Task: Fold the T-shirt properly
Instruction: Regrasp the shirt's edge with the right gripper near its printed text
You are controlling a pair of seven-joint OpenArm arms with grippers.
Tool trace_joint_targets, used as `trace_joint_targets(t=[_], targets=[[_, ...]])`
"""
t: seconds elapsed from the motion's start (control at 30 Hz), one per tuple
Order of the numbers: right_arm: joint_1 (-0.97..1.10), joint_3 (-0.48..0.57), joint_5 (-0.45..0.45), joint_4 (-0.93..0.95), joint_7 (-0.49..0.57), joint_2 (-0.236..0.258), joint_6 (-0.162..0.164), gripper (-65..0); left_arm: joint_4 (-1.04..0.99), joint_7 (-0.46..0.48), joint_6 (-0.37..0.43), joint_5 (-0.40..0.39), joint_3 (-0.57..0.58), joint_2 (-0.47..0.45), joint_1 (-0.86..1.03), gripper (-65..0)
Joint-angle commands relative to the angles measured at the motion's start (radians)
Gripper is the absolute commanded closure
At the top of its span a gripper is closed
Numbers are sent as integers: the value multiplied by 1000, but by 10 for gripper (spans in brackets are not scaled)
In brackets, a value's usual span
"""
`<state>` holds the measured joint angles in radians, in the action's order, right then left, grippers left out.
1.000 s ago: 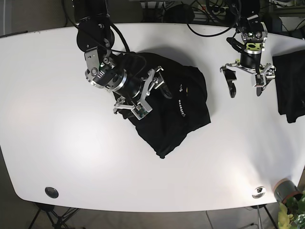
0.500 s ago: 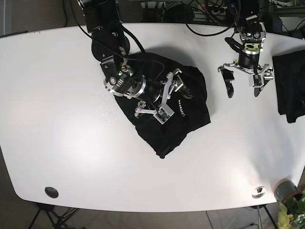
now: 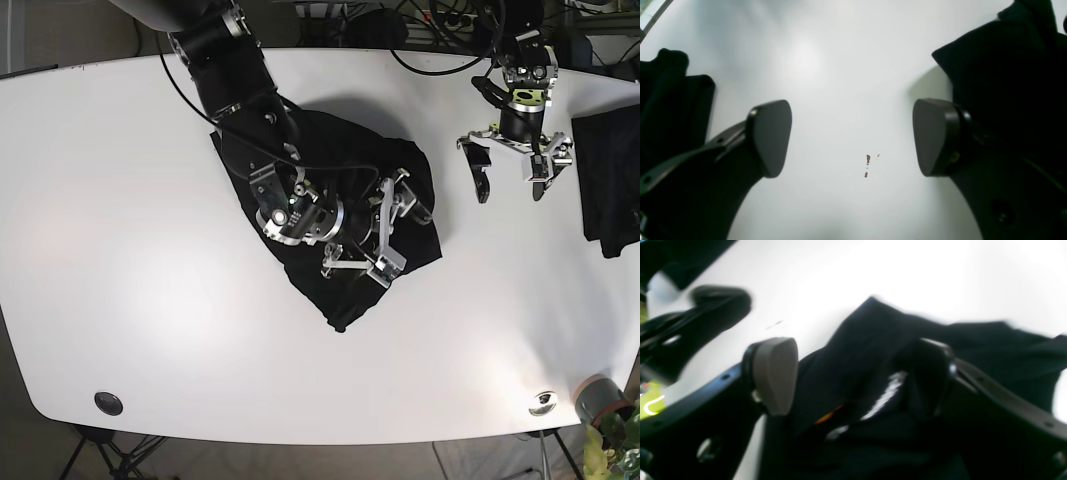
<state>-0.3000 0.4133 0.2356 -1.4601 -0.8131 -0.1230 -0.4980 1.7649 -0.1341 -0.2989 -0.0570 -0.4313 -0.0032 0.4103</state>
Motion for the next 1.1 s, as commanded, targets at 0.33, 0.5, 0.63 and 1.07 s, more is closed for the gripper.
trace_joint_targets(t=[0.33, 0.5, 0.63, 1.07], targets=[[-181, -1, 21, 224, 42, -34, -6, -509, 16, 29, 0, -7, -1, -5, -3, -525], [-183, -1, 23, 272, 71, -34, -8, -509, 14, 29, 0, -7, 1, -5, -3, -525], [-173, 48, 41, 275, 71, -34, -12, -509, -1, 29, 0, -7, 2, -5, -4, -525], [-120, 103, 133, 255, 77, -34, -6, -507, -30, 29, 0, -8, 2, -7, -9, -525]])
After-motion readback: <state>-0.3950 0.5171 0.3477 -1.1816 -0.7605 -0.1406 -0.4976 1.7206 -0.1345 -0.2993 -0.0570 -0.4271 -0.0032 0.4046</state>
